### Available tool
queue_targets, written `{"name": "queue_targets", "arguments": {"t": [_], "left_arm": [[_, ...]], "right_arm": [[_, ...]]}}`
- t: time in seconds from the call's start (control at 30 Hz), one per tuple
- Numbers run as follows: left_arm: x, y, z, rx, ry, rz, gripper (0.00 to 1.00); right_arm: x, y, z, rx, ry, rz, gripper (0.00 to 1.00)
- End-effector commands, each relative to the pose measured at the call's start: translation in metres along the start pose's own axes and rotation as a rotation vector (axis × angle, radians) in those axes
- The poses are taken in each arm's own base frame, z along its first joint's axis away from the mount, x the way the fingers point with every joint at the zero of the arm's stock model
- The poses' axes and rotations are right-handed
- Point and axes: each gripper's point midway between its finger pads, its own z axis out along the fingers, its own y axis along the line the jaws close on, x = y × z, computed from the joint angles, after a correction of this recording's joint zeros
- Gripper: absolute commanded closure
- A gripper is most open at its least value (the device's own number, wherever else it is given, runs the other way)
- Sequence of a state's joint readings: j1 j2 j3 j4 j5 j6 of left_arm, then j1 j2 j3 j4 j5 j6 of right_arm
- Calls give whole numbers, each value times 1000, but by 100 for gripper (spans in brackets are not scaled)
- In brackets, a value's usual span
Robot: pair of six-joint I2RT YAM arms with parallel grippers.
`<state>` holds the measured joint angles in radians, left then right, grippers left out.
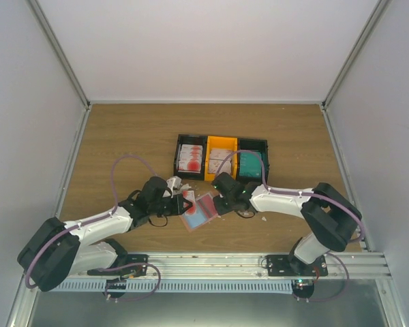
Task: Put the credit cards into the card holder
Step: Turn over the card slot in the card holder, then insert the credit card into the card holder.
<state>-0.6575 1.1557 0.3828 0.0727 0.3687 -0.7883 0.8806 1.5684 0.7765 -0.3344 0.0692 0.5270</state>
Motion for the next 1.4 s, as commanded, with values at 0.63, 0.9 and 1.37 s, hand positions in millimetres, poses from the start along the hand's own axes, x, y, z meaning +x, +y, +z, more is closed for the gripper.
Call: {"name": "queue_targets", "arguments": {"t": [0.63,0.9,1.37], "left_arm": [[13,9,5,19,18,-34,100],[18,15,4,22,7,-90,100],[15,16,-2,1,-10,-60,100]], "right_arm": [[61,26,-1,-249,169,207,67],[62,54,-4,-418,188,217,71],[38,35,-14,-174,80,169,69]]}}
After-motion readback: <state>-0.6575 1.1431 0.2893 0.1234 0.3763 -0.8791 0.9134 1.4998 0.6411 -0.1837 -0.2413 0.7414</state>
